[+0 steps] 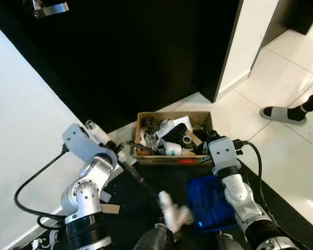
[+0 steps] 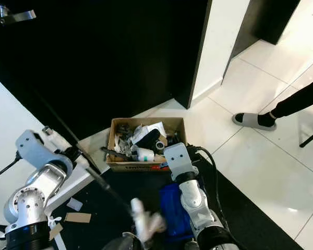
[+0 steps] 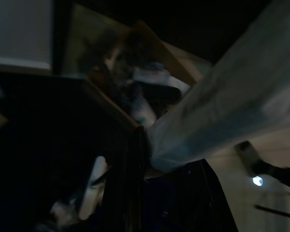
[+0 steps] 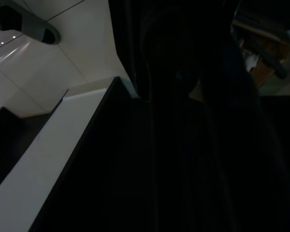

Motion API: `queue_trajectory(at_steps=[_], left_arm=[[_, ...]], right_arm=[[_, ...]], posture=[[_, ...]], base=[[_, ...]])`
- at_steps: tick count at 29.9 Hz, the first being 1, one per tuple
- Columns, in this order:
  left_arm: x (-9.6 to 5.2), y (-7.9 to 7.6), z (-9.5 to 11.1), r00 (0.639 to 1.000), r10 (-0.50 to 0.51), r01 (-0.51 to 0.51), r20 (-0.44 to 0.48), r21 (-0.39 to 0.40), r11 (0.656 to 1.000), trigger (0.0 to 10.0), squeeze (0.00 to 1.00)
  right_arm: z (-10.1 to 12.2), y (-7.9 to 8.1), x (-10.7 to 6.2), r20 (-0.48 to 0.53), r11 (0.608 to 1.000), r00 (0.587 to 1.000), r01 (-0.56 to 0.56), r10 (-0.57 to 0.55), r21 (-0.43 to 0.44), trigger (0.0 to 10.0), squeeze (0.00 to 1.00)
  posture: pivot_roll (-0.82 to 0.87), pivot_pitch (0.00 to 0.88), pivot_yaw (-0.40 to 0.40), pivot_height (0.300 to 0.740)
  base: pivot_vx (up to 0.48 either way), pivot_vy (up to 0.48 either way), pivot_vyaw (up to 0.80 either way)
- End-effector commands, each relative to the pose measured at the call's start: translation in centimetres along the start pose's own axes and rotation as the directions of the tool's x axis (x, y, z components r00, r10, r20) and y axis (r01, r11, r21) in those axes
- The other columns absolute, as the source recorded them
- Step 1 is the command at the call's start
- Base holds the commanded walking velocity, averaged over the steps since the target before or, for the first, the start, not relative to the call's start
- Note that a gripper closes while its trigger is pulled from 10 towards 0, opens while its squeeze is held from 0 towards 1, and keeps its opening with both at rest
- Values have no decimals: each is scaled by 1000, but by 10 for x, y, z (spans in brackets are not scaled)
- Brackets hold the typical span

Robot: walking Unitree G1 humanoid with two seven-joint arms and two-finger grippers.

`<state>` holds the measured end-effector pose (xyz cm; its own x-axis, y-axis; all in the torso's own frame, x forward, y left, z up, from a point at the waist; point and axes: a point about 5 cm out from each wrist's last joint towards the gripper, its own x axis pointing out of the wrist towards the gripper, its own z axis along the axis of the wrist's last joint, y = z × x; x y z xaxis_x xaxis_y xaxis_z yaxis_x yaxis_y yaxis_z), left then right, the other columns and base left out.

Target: Sweep floor

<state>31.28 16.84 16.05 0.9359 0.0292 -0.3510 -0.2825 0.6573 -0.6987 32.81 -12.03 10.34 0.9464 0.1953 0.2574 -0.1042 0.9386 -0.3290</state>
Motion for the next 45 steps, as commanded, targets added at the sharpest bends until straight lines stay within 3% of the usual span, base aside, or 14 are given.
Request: queue_trajectory(at_steps=[1,9,21,23,25,28,34,35,36,39,40,41,42,45], left_arm=[[2,2,-16,997,-20,15,-72,-66,998,10000,0],[-5,-15,-38,979,-100,73,-176,-153,985,10000,0],[-15,-47,-18,957,-273,238,-95,-279,930,10000,0],[-17,-45,-9,956,-283,263,-79,-193,945,10000,0],[-21,-38,11,960,-276,278,-35,45,960,10000,0],[-22,-33,22,961,-275,275,-14,98,956,10000,0],[-23,1,66,978,-170,115,117,380,918,10000,0],[-23,1,66,978,-170,115,117,380,918,10000,0],[-25,10,76,977,-149,56,155,485,873,10000,0],[-26,16,82,976,-133,15,173,553,833,10000,0],[-27,26,83,980,-102,-22,170,604,797,10000,0],[-27,26,83,980,-102,-22,170,604,797,10000,0],[-27,37,80,986,-53,-61,160,636,769,10000,0],[-28,47,68,991,-12,-77,132,645,760,10000,0]], right_arm=[[-14,12,-12,-72,999,997,-31,32,17,10000,0],[-17,17,-15,-74,999,996,-46,47,7,10000,0],[-15,22,-11,-64,997,995,-70,71,10,10000,0],[-14,21,-10,-60,998,996,-69,70,9,10000,0],[-15,19,-11,-60,998,996,-66,66,6,10000,0],[-16,18,-12,-62,998,996,-64,64,6,10000,0],[-18,18,-14,-66,998,996,-61,61,5,10000,0],[-18,18,-14,-66,998,996,-61,61,5,10000,0],[-18,18,-14,-65,998,996,-61,61,5,10000,0],[-18,17,-14,-66,998,996,-61,61,5,10000,0],[-18,17,-14,-66,998,996,-61,62,3,10000,0],[-18,17,-14,-66,998,996,-61,62,3,10000,0],[-18,16,-13,-66,998,996,-62,62,1,10000,0],[-18,16,-13,-66,998,996,-63,62,-2,10000,0]], posture=[[142,346,146,740],[135,334,136,740],[145,323,118,740],[144,320,119,740],[145,322,121,740],[146,322,122,740],[150,327,125,740],[150,327,125,740],[150,327,125,740],[147,330,123,740],[146,331,120,740],[146,331,120,740],[146,331,120,740],[142,334,117,740]], base=[[0,0,0],[0,0,0],[0,0,0],[0,0,0],[0,0,0],[0,0,0],[0,0,0],[0,0,0],[0,0,0],[0,0,0],[0,0,0],[0,0,0],[0,0,0],[0,0,0]])
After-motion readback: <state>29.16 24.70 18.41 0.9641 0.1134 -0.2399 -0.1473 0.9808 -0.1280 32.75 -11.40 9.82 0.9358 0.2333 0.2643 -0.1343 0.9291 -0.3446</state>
